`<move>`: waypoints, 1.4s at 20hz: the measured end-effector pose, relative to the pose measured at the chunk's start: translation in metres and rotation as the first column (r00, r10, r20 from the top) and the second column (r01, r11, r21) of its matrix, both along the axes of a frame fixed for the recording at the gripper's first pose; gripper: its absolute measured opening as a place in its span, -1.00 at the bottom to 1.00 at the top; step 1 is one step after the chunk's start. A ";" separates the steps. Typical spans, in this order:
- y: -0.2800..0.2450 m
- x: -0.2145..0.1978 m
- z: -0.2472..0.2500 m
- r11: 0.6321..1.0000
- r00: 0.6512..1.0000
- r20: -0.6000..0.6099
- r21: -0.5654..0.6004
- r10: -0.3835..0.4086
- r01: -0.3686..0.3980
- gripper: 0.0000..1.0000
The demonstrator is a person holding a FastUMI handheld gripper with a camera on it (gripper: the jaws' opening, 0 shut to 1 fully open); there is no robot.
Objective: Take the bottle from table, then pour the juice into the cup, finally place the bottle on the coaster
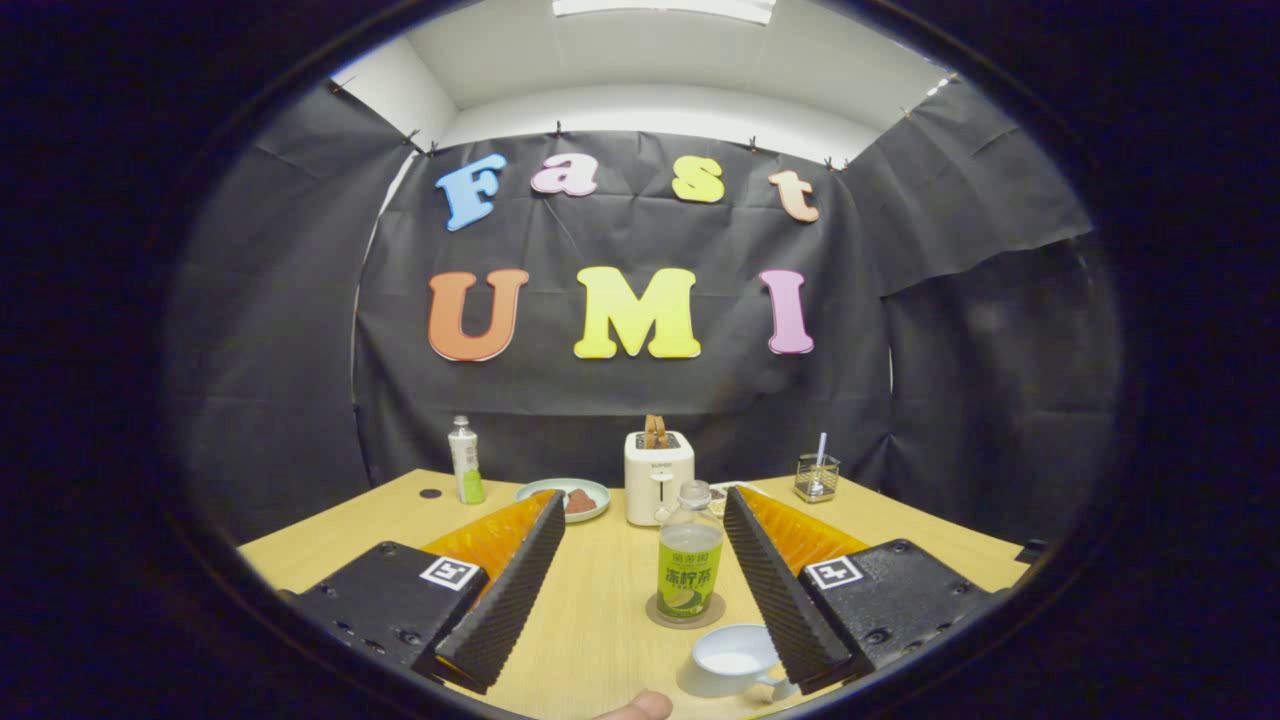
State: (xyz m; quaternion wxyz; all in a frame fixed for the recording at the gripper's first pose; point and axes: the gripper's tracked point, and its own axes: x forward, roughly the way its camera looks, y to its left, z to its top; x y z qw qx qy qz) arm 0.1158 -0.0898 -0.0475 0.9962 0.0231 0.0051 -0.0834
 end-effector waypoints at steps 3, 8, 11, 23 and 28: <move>-0.009 -0.037 0.016 1.000 0.999 -0.033 -0.001 -0.014 0.014 1.00; -0.001 -0.095 0.050 0.998 0.999 -0.027 -0.056 -0.020 0.018 1.00; 0.005 -0.124 0.054 0.999 1.000 -0.023 -0.046 -0.012 0.011 1.00; 0.012 -0.171 0.047 0.999 0.999 -0.020 -0.033 -0.036 0.035 1.00; 0.019 -0.170 0.038 0.999 0.999 -0.031 0.006 -0.041 0.041 1.00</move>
